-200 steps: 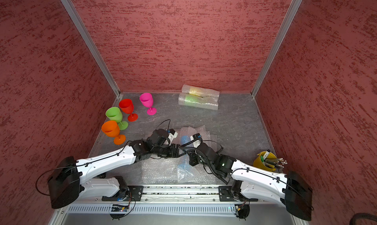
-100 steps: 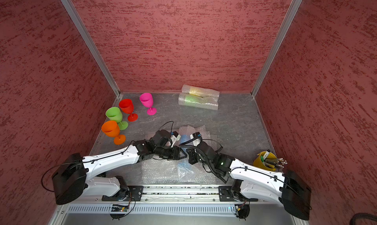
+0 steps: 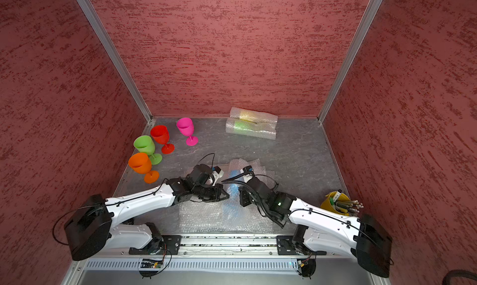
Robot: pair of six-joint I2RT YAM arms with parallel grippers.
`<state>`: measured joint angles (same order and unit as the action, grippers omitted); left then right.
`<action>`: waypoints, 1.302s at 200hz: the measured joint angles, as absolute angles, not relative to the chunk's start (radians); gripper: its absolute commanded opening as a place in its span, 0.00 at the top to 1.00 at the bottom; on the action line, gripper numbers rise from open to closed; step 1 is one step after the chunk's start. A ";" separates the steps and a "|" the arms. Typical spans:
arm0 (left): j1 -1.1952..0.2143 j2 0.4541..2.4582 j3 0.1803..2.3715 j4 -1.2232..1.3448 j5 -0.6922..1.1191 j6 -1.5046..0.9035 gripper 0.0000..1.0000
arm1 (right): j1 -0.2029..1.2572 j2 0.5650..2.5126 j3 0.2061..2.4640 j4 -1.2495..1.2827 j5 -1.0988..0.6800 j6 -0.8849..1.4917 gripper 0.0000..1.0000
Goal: Unpack wine glasses from bubble wrap
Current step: Unwrap the bubble wrap.
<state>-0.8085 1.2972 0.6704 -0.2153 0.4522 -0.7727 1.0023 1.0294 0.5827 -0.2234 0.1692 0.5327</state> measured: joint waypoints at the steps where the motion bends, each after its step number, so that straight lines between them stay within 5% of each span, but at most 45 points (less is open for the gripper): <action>1: -0.808 1.296 0.670 -0.215 0.453 -0.773 1.00 | 1.002 1.029 0.583 -0.226 0.170 0.532 1.00; 205: -0.698 1.060 0.605 -0.347 0.380 -0.770 1.00 | 0.997 0.905 0.580 -0.347 0.420 0.604 1.00; 260: -0.767 1.060 0.599 -0.364 0.323 -0.767 1.00 | 0.998 0.907 0.557 -0.332 0.404 0.602 1.00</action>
<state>-0.7673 1.0599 0.5995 -0.3641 0.3225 -0.7673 0.9977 0.9070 0.5571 -0.3325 0.4042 0.6022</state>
